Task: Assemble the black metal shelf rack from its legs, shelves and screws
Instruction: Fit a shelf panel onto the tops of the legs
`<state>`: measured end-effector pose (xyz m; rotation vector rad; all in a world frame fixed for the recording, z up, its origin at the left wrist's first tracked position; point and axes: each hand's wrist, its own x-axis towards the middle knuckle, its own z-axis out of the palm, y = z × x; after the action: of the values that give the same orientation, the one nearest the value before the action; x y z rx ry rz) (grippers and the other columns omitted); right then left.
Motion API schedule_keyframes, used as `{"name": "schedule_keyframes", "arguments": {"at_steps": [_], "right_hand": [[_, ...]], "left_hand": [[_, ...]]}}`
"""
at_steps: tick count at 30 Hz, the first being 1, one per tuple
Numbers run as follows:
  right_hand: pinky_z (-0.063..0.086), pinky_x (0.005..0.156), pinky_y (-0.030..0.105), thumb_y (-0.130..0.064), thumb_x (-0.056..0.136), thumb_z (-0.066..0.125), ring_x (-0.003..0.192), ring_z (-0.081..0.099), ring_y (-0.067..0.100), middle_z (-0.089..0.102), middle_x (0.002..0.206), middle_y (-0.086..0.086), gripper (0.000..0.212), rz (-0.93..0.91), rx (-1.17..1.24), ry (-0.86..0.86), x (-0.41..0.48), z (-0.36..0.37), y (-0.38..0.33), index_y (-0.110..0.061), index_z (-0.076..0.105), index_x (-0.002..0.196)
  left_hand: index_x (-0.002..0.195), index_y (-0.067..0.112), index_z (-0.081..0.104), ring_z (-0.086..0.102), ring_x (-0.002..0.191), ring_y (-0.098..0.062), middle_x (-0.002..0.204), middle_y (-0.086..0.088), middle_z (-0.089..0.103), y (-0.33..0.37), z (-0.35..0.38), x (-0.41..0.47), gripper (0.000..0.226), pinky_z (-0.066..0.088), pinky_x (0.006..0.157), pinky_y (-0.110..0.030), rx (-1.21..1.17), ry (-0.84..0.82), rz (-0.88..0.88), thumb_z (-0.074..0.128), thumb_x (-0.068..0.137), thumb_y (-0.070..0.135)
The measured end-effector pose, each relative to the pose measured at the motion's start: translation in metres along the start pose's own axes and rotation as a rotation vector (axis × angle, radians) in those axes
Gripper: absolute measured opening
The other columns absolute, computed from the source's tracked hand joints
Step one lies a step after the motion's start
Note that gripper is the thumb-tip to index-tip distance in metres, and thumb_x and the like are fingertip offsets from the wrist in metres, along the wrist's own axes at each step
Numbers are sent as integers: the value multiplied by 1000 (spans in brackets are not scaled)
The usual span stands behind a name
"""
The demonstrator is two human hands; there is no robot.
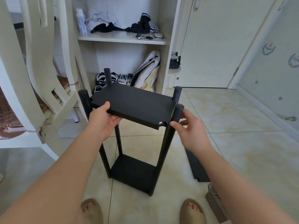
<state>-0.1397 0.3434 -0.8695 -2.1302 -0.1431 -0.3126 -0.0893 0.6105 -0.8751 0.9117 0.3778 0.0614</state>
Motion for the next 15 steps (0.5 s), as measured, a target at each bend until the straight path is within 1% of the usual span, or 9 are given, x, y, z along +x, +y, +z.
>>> {"name": "schedule_keyframes", "arguments": {"at_steps": [2,3,4,5,6,8,10,12,15], "right_hand": [[53,76,30,-19,95,67,92,62,5,64,102,-26,21,35,9,11,11,-7,10,-33,59,108],[54,78,36,-16,96,66,92,63,10,64,104,-23,21,46,20,17,16,-10,14,-32,59,108],[56,80,39,-14,96,65,91,64,13,65,105,-20,23,54,25,26,21,-12,17,-32,59,108],[56,79,39,-12,97,64,90,64,14,66,104,-17,24,58,27,37,25,-14,20,-31,58,109],[56,78,36,-11,97,63,87,65,13,66,103,-17,25,59,27,49,30,-15,23,-31,58,110],[50,72,25,-10,98,61,80,64,9,65,102,-22,25,63,27,71,40,-16,28,-31,58,111],[45,65,19,-10,99,60,76,64,10,66,104,-21,24,84,28,94,49,-16,32,-28,60,115],[44,62,20,-10,99,59,77,66,14,65,105,-19,26,109,29,123,57,-15,34,-25,61,120],[47,63,20,-14,98,61,76,68,7,64,99,-23,25,124,31,191,61,-12,34,-26,62,120]], "left_hand": [[127,12,54,75,93,-25,101,-9,77,-8,7,-2,24,61,70,-37,-11,-11,-5,47,106,21],[127,11,54,75,93,-25,103,-10,77,-12,10,-2,24,61,73,-38,-20,-14,-12,47,106,20],[127,11,54,75,94,-25,105,-11,76,-16,13,-2,24,61,74,-39,-32,-11,-19,47,106,20],[126,11,54,75,94,-26,108,-12,75,-20,16,-2,23,61,74,-39,-44,-8,-25,47,106,20],[125,11,54,75,93,-26,110,-13,75,-24,19,-2,22,61,72,-38,-58,-4,-30,47,106,20],[122,12,55,75,93,-26,112,-13,73,-30,24,-1,19,62,70,-38,-91,8,-38,48,105,20],[120,13,55,75,92,-26,113,-13,73,-36,28,-1,17,63,72,-38,-109,25,-43,50,105,20],[117,14,55,75,92,-26,112,-13,73,-40,32,-1,15,62,76,-39,-121,40,-44,51,104,20],[117,14,55,74,95,-28,113,-13,72,-45,35,-2,14,60,86,-43,-154,48,-44,53,103,18]]}}
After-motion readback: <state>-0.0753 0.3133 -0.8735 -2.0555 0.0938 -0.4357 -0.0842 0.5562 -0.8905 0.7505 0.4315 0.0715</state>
